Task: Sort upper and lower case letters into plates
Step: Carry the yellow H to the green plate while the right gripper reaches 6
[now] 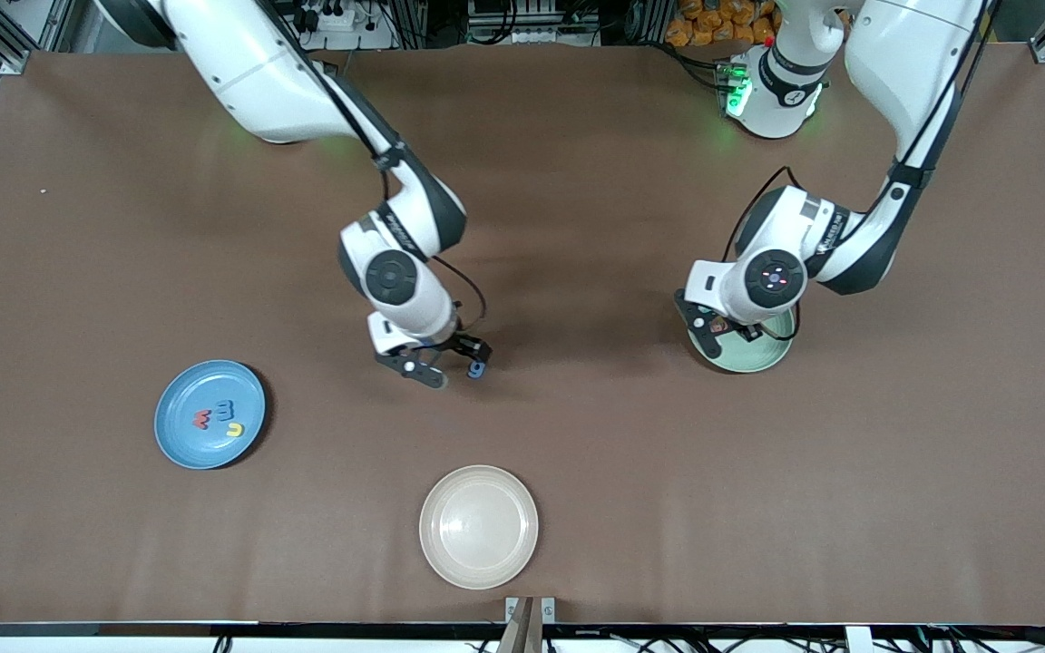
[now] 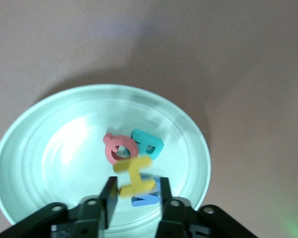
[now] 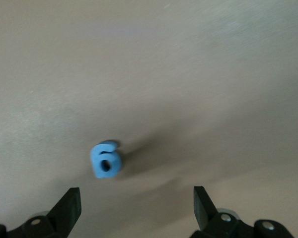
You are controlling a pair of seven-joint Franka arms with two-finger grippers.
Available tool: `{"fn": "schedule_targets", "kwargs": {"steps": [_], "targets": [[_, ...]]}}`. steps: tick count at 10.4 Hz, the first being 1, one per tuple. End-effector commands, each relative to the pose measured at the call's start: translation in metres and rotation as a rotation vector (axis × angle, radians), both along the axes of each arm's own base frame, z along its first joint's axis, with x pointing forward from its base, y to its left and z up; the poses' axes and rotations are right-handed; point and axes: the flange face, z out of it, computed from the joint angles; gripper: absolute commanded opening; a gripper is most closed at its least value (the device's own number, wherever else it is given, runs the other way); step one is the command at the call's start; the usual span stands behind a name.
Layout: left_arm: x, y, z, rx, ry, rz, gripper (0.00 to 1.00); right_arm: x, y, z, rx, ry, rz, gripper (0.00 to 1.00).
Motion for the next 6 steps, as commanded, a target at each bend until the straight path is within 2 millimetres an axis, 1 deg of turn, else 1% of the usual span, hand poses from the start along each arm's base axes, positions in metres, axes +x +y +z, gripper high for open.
{"fn": "schedule_targets", "kwargs": {"steps": [1, 2, 3, 5, 6], "targets": [[-0.009, -0.002, 0.008, 0.006, -0.02, -0.02, 1.0, 0.011, 0.02, -0.016, -0.016, -0.017, 0.015, 1.0], [-0.008, -0.001, 0.008, 0.006, -0.02, -0.02, 1.0, 0.013, 0.023, -0.02, -0.03, -0.029, 0.038, 1.0], [-0.005, -0.004, 0.014, 0.005, -0.031, -0.016, 1.0, 0.015, 0.024, -0.02, -0.03, -0.033, 0.039, 1.0], [0.011, -0.011, 0.039, 0.019, -0.061, 0.08, 1.0, 0.015, 0.024, -0.022, -0.033, -0.028, 0.039, 1.0], [0.02, -0.012, 0.046, 0.034, -0.065, 0.142, 1.0, 0.015, 0.024, -0.022, -0.034, -0.026, 0.036, 1.0]]}}
